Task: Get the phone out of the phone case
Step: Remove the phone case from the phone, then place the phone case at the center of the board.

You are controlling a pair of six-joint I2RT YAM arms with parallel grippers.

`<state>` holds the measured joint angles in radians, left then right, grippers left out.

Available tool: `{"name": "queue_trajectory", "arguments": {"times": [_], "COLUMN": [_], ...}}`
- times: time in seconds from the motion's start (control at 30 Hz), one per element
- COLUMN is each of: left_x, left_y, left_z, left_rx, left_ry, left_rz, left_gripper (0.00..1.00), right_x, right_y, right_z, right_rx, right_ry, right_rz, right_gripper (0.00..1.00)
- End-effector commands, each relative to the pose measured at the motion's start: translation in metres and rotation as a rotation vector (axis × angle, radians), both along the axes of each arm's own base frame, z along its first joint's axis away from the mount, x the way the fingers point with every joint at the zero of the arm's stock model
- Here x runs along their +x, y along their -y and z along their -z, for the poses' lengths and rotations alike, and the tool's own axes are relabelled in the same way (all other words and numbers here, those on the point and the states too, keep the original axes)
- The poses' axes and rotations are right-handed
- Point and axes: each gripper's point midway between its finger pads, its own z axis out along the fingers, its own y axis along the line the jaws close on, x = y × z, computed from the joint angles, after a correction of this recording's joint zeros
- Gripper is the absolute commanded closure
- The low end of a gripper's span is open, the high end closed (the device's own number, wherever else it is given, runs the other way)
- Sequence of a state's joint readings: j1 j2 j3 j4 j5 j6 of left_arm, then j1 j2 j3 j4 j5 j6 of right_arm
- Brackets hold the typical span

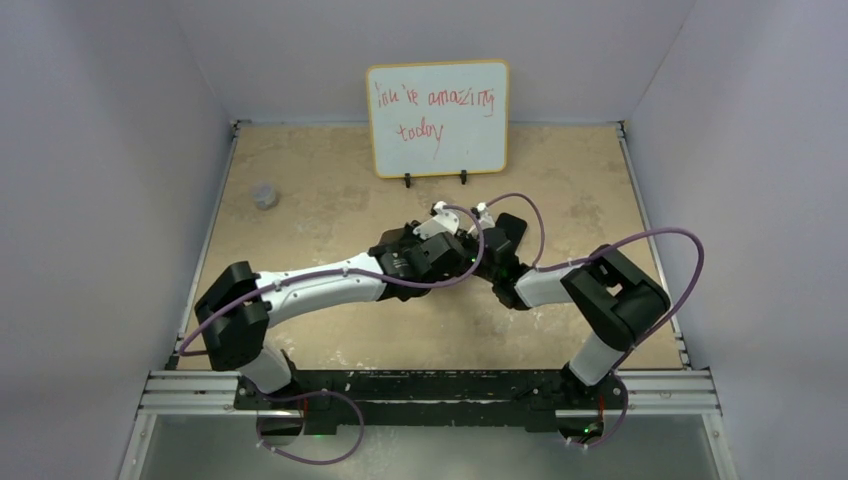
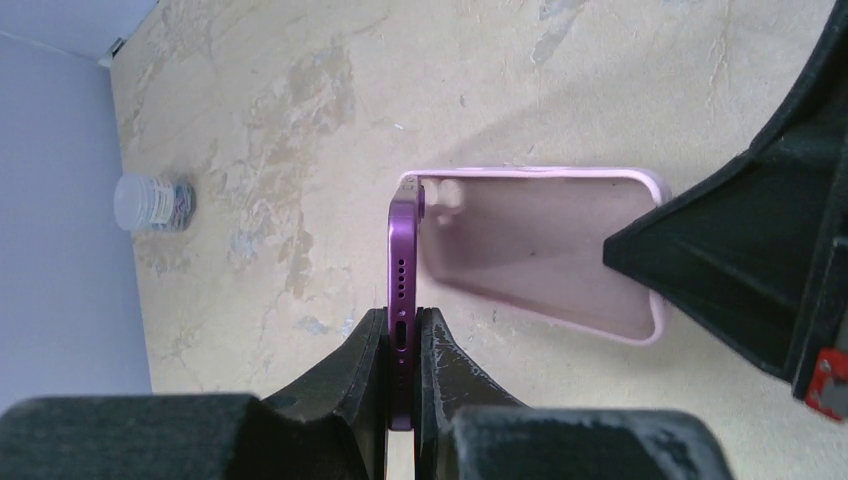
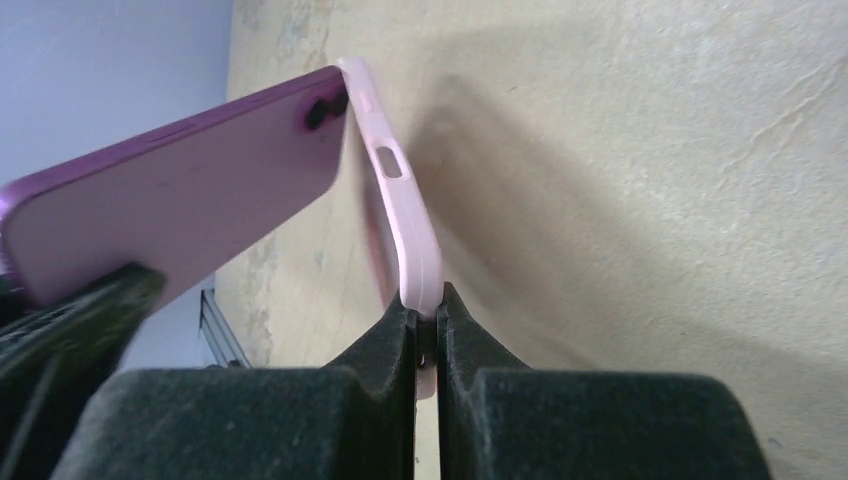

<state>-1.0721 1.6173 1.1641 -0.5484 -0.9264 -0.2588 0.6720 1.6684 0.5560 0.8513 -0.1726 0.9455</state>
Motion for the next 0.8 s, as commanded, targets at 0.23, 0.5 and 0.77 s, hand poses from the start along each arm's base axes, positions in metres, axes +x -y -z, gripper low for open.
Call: {"name": "queue_trajectory", "arguments": {"times": [0.23,0.5,0.77], "left_x": [0.005,0.022,0.047], "left_y": [0.013,-0.032,-0.094], "left_z": [-0.086,-0.074,-0.057], "left_rx": [-0.312,-0.120,0.109], "left_ry": [0.066,0.098,0.071], "left_rz": [0.094,-0.028,-0.159], "left_gripper": [1.00,1.00,1.00], "right_x": [0.010,0.027,0.027], "right_y": [0.014,0.028,0.026], "right_z": [0.035,0.031,0.018], "right_rx": [-0.076,-0.072,-0.069], "right_ry": [-0.031,-0.021,0.025], "right_rz": [0.074,0.143,0.115], "right_gripper": [1.00,1.00,0.71]}}
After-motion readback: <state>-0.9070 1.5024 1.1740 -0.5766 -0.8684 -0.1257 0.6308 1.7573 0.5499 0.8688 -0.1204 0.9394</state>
